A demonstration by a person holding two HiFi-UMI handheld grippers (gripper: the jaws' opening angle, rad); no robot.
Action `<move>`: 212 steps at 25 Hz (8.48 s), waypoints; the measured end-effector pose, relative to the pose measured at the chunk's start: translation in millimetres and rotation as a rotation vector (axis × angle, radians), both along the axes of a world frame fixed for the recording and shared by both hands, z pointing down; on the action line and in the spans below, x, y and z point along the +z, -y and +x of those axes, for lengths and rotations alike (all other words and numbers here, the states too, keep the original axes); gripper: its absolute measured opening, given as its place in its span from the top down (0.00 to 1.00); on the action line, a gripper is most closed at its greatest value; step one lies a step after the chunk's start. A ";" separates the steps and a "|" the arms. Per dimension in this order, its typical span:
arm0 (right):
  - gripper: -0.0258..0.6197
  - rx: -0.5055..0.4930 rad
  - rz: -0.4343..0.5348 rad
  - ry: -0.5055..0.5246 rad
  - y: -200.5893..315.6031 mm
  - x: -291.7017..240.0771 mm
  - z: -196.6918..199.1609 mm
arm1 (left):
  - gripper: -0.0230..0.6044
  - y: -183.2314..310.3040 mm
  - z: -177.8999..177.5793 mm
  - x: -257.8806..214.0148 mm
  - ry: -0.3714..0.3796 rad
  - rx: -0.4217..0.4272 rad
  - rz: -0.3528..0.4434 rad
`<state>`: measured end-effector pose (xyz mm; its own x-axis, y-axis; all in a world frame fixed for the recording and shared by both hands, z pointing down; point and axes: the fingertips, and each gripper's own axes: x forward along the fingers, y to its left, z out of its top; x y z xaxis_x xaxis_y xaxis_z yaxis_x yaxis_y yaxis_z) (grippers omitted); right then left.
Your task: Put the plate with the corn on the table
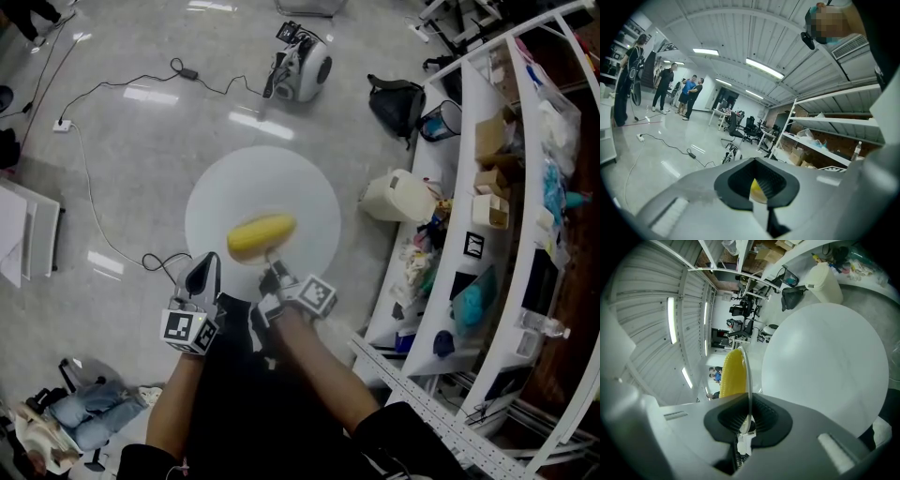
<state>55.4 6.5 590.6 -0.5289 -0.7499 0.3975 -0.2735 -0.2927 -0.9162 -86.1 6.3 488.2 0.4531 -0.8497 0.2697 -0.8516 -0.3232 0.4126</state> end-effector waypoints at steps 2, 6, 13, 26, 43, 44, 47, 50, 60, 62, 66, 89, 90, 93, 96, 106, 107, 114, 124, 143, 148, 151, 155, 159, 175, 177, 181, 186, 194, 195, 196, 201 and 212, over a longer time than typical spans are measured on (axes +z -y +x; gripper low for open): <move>0.92 0.013 -0.014 0.007 0.8 4.9 -2.1 | 0.96 2.3 -1.1 4.3 -0.001 0.002 -0.003; 0.92 0.020 -0.006 0.005 6.9 14.4 -7.2 | 0.96 8.0 -7.0 12.3 -0.001 0.001 -0.005; 0.92 0.031 -0.028 0.001 4.6 31.9 -10.4 | 0.96 10.3 -14.5 25.4 -0.002 -0.009 -0.020; 0.92 0.033 0.002 0.032 19.4 55.9 -24.8 | 0.96 17.6 -19.4 54.3 0.005 -0.035 -0.036; 0.92 0.057 -0.005 0.073 29.4 84.2 -44.4 | 0.96 23.8 -25.1 85.2 -0.006 -0.079 -0.053; 0.92 0.057 -0.011 0.062 27.9 88.3 -42.7 | 0.96 24.1 -24.5 86.5 -0.007 -0.080 -0.054; 0.92 0.072 -0.040 0.041 23.4 100.3 -37.5 | 0.96 25.2 -23.9 91.7 -0.008 -0.085 -0.060; 0.92 0.083 -0.050 0.043 25.3 104.8 -35.7 | 0.96 28.2 -23.0 96.1 -0.005 -0.084 -0.063; 0.92 0.097 -0.060 0.056 32.8 117.6 -37.4 | 0.96 37.0 -27.0 111.8 -0.008 -0.089 -0.078; 0.92 0.105 -0.072 0.043 33.3 121.8 -35.9 | 0.96 39.7 -26.9 113.6 -0.010 -0.088 -0.082; 0.92 0.104 -0.079 0.056 35.6 127.1 -37.7 | 0.96 44.0 -24.8 116.3 -0.011 -0.081 -0.085; 0.92 0.107 -0.151 0.037 32.4 154.7 -34.6 | 0.96 54.8 -24.1 127.7 -0.001 -0.081 -0.099; 0.92 0.108 -0.156 0.030 31.1 155.5 -34.0 | 0.96 54.7 -24.5 128.3 -0.001 -0.080 -0.100; 0.92 0.110 -0.157 0.030 30.8 154.9 -36.0 | 0.96 54.7 -25.8 128.9 -0.002 -0.076 -0.103; 0.92 0.109 -0.140 0.037 33.3 153.5 -37.3 | 0.96 54.0 -26.6 129.6 -0.006 -0.078 -0.104; 0.92 0.119 -0.151 0.014 29.9 157.8 -34.6 | 0.96 50.6 -28.6 131.5 -0.011 -0.084 -0.102; 0.92 0.122 -0.153 0.008 29.2 159.6 -33.7 | 0.96 50.3 -28.9 132.4 -0.011 -0.086 -0.104; 0.92 0.102 -0.181 -0.004 28.9 158.5 -36.7 | 0.96 48.6 -26.6 133.6 -0.018 -0.090 -0.110; 0.91 0.074 -0.239 -0.089 22.7 166.2 -32.1 | 0.96 44.6 -24.9 133.5 -0.026 -0.087 -0.108; 0.84 0.049 -0.320 -0.179 19.4 163.5 -25.8 | 0.96 40.6 -28.1 135.7 -0.029 -0.079 -0.112; 0.83 0.044 -0.333 -0.196 18.6 163.0 -25.7 | 0.96 39.0 -27.6 140.8 -0.033 -0.074 -0.126; 0.80 0.028 -0.343 -0.202 18.4 161.6 -27.1 | 0.96 36.2 -25.3 142.0 -0.031 -0.068 -0.131; 0.80 0.025 -0.352 -0.203 16.6 161.4 -26.7 | 0.96 33.2 -22.4 143.0 -0.034 -0.063 -0.134; 0.79 0.021 -0.357 -0.206 14.1 160.9 -27.3 | 0.96 32.8 -23.5 142.4 -0.036 -0.062 -0.133; 0.72 -0.020 -0.370 -0.248 4.2 160.2 -24.3 | 0.96 30.2 -23.6 140.6 -0.039 -0.064 -0.130; 0.72 -0.021 -0.369 -0.250 3.6 159.1 -24.2 | 0.96 30.8 -23.9 140.2 -0.037 -0.064 -0.130; 0.72 -0.024 -0.370 -0.252 1.7 158.5 -24.0 | 0.96 31.4 -25.4 139.7 -0.035 -0.069 -0.129; 0.72 -0.031 -0.368 -0.252 1.7 155.7 -22.7 | 0.96 35.2 -25.9 134.7 -0.032 -0.077 -0.116; 0.72 -0.054 -0.368 -0.266 -4.8 148.8 -22.0 | 0.96 35.3 -25.4 127.1 -0.034 -0.089 -0.106; 0.72 -0.053 -0.365 -0.265 -5.6 147.5 -21.0 | 0.96 35.0 -24.8 126.3 -0.035 -0.091 -0.104; 0.72 -0.053 -0.363 -0.264 -6.3 146.1 -19.9 | 0.96 34.8 -24.2 125.3 -0.036 -0.092 -0.102; 0.75 -0.064 -0.335 -0.293 -7.1 135.3 -16.6 | 0.96 34.0 -23.7 118.5 -0.037 -0.093 -0.090; 0.94 -0.127 -0.252 -0.351 2.2 101.0 -13.6 | 0.96 34.5 -15.9 91.4 -0.032 -0.104 -0.051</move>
<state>41.7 4.3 691.6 -0.4113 -0.5443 0.7312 -0.6032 -0.4389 -0.6660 -102.0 -28.2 579.6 0.3720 -0.8782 0.3007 -0.8656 -0.2112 0.4540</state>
